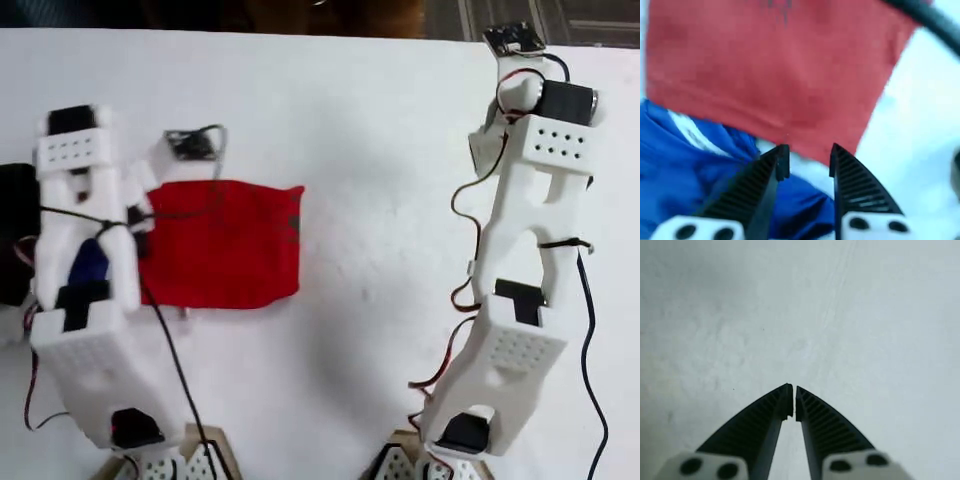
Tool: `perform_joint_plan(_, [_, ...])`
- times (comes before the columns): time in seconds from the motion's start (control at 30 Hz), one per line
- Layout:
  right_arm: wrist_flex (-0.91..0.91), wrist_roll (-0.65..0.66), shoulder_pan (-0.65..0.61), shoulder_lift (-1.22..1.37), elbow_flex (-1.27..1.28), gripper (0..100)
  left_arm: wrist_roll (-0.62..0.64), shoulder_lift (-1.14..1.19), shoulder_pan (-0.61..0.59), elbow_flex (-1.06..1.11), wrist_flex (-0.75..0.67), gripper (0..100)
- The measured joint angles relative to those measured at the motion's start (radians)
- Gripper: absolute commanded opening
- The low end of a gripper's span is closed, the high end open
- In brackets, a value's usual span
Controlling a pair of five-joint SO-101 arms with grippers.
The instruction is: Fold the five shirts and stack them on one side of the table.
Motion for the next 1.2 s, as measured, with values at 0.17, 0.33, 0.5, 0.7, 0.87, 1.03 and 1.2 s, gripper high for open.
perform_joint_plan(0.17, [0.000, 0.000, -0.071, 0.000, 0.000, 1.8, 0.186, 0.077, 0.057, -0.078, -0.003, 16])
perform_joint_plan(0.33, [-0.034, 0.000, -0.190, 0.008, 0.000, 1.8, 0.488, 0.129, 0.008, -0.233, -0.003, 16])
perform_joint_plan(0.5, [-0.100, 0.000, -0.319, 0.080, 0.002, 1.8, 0.720, 0.132, -0.133, -0.313, 0.000, 16])
perform_joint_plan(0.7, [-0.133, 0.006, -0.514, 0.169, 0.002, 1.8, 0.761, 0.132, -0.287, -0.265, 0.000, 4])
perform_joint_plan(0.87, [-0.224, 0.097, -0.592, 0.259, 0.002, 1.8, 0.766, 0.132, -0.361, -0.149, 0.000, 4])
perform_joint_plan(1.03, [-0.345, 0.124, -0.608, 0.330, 0.002, 1.8, 0.810, 0.132, -0.413, -0.095, 0.000, 4])
perform_joint_plan(1.2, [-0.416, 0.127, -0.601, 0.414, 0.002, 1.8, 0.825, 0.132, -0.445, -0.084, 0.000, 4])
